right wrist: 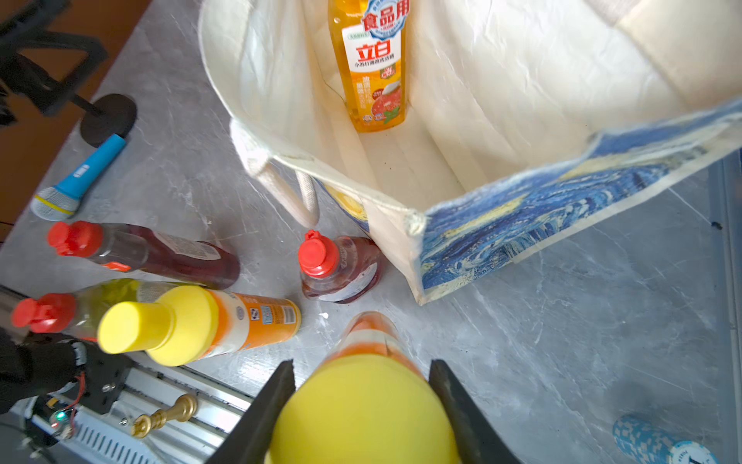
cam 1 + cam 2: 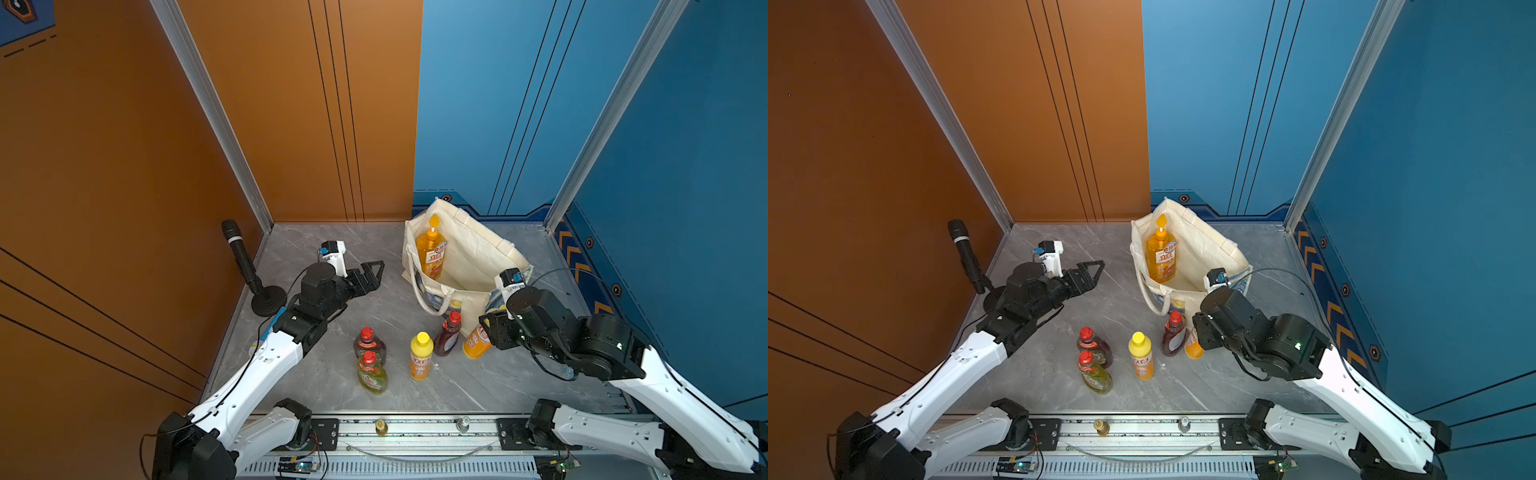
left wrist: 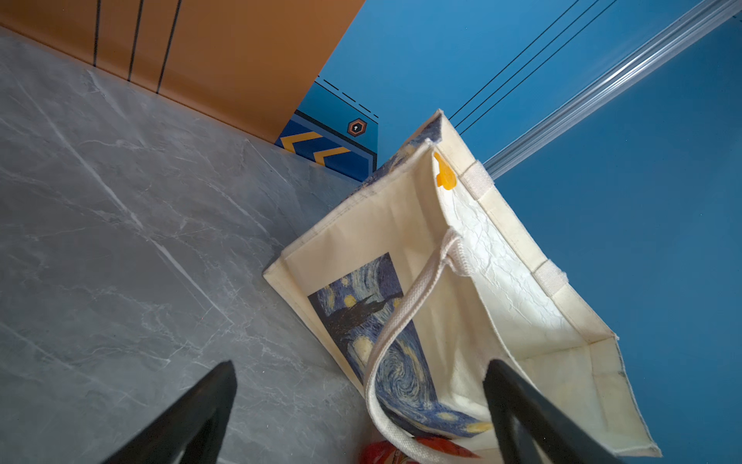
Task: Pack dish soap into the shopping bag
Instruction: Pick up the bottle of dish soap at the center of the board, then place the bottle of dish soap in the shopping bag.
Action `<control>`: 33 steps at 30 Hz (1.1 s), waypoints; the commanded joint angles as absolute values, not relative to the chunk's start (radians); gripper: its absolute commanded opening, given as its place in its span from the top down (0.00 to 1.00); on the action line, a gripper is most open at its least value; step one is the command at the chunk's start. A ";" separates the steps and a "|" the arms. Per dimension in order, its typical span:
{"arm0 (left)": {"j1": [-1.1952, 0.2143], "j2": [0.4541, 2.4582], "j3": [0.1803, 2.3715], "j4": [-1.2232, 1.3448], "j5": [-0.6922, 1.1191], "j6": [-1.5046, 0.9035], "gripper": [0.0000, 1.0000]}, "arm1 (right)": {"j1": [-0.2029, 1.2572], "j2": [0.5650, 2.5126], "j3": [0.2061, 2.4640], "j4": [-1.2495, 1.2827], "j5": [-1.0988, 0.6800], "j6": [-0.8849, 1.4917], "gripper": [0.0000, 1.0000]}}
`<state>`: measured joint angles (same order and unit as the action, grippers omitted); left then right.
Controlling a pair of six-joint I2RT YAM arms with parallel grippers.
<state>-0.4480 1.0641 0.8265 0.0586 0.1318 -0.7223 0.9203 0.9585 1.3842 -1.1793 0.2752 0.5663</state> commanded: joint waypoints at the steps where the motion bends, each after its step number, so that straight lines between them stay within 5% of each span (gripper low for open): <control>1: -0.490 1.091 0.887 0.014 0.100 -0.682 0.02 | 0.899 0.983 1.533 -1.190 0.217 0.495 0.82; 8: -0.579 1.164 0.967 -0.027 0.049 -0.644 0.00 | 0.855 1.120 1.867 -1.298 0.111 0.438 0.82; 17: -0.657 1.264 1.080 -0.080 -0.005 -0.595 0.09 | 0.770 1.301 2.202 -1.305 -0.024 0.376 0.83; 24: -0.679 1.333 1.145 -0.105 -0.008 -0.567 0.12 | 0.576 1.471 2.441 -1.306 -0.182 0.357 0.87; 29: -0.687 1.375 1.169 -0.118 -0.008 -0.559 0.13 | 0.489 1.539 2.479 -1.226 -0.242 0.349 0.86; 33: -0.692 1.404 1.184 -0.130 0.006 -0.554 0.22 | 0.461 1.583 2.480 -1.160 -0.223 0.327 0.84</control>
<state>-0.6807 1.3895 1.1423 -0.0994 0.0105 -0.5751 0.4744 1.5791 2.4378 -1.3270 -0.1883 0.3534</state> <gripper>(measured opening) 0.788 0.514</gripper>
